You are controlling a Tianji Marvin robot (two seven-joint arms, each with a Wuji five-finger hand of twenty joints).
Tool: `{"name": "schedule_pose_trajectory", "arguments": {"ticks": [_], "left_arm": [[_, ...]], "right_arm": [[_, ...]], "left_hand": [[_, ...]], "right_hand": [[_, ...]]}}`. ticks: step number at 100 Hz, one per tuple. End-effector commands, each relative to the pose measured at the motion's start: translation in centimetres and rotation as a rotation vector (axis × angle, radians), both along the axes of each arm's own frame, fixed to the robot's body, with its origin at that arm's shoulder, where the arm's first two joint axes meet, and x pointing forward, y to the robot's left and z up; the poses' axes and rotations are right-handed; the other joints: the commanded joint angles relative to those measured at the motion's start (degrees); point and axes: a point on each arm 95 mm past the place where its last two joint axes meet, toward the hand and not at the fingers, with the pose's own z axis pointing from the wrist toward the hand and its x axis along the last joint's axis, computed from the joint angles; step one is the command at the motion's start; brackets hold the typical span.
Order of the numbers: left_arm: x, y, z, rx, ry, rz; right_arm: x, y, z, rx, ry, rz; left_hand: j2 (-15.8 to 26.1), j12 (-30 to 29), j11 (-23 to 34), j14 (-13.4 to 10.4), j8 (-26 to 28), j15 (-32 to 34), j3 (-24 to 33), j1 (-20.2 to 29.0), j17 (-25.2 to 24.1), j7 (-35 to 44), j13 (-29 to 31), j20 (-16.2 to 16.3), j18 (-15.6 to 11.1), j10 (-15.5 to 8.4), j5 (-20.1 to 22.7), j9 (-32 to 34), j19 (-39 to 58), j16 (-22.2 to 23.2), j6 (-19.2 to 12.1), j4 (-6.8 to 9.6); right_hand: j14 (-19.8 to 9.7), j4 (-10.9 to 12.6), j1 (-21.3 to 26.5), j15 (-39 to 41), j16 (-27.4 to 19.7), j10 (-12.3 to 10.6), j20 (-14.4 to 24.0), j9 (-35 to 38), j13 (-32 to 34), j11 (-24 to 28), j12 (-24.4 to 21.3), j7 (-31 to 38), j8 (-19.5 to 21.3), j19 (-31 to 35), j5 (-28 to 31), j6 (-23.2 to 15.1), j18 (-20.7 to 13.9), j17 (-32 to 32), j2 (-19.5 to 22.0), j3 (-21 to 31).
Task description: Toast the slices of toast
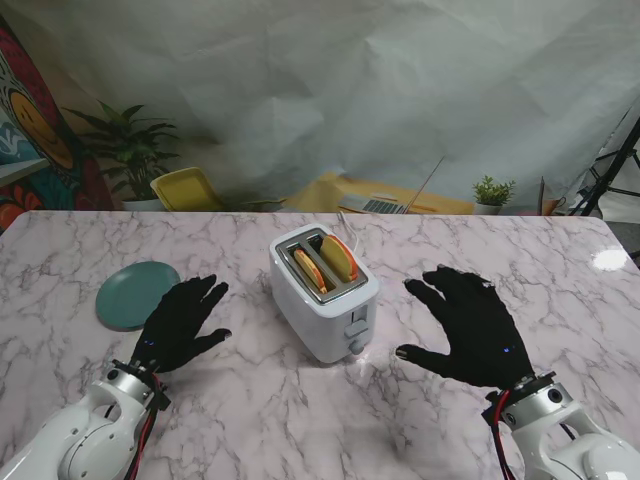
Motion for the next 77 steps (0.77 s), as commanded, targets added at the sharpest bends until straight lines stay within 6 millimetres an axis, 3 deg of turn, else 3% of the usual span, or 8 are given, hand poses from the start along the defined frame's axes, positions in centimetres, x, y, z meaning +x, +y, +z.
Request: {"name": "schedule_pose_trajectory", "arguments": {"ticks": [1, 53, 77], "left_arm": [[-0.3, 0.0, -0.5, 0.004, 0.023, 0.005], [-1.0, -0.2, -1.2, -0.006, 0.051, 0.027], [-1.2, -0.3, -1.2, -0.003, 0.047, 0.027]], "right_arm": [[-0.2, -0.2, -0.9, 0.005, 0.026, -0.017], [0.2, -1.3, -4.9, 0.021, 0.143, -0.095], [0.1, -1.6, -5.6, 0.014, 0.158, -0.111]], "left_hand": [[2.75, -0.47, -1.35, 1.30, -0.54, -1.94, -0.42, -0.96, -0.95, -1.77, -2.62, -0.94, -0.35, 0.83, -2.08, -3.09, -2.71, -0.79, 1.68, 1.62], [2.53, 0.14, -3.31, 1.52, 0.02, -2.90, -0.35, -1.12, -0.74, -2.50, -2.76, -0.10, -0.21, 1.17, -1.27, -2.32, -5.06, -0.46, 1.91, 1.63], [2.46, 0.40, -3.80, 1.60, 0.26, -2.86, -0.34, -1.03, -0.67, -2.41, -2.74, 0.32, -0.14, 1.03, -0.84, -1.78, -5.39, -0.31, 1.66, 1.62]], "right_hand": [[0.44, 0.99, -0.41, -0.42, -1.80, 0.76, 0.12, 0.24, 0.32, -1.02, -0.48, -0.85, -0.39, -0.31, 1.03, 0.90, -0.70, -0.48, 1.37, -0.34], [0.43, 1.02, -0.15, -0.38, -1.75, 0.85, 0.02, -0.33, -0.18, -0.98, -0.40, -0.85, -0.54, -0.62, 0.98, 1.28, -1.05, -0.64, 1.40, -0.37], [0.36, 0.99, -0.07, -0.32, -1.72, 0.79, 0.03, -0.54, -0.41, -0.89, -0.37, -0.96, -0.55, -0.60, 0.90, 1.31, -1.09, -0.80, 1.41, -0.22]]}}
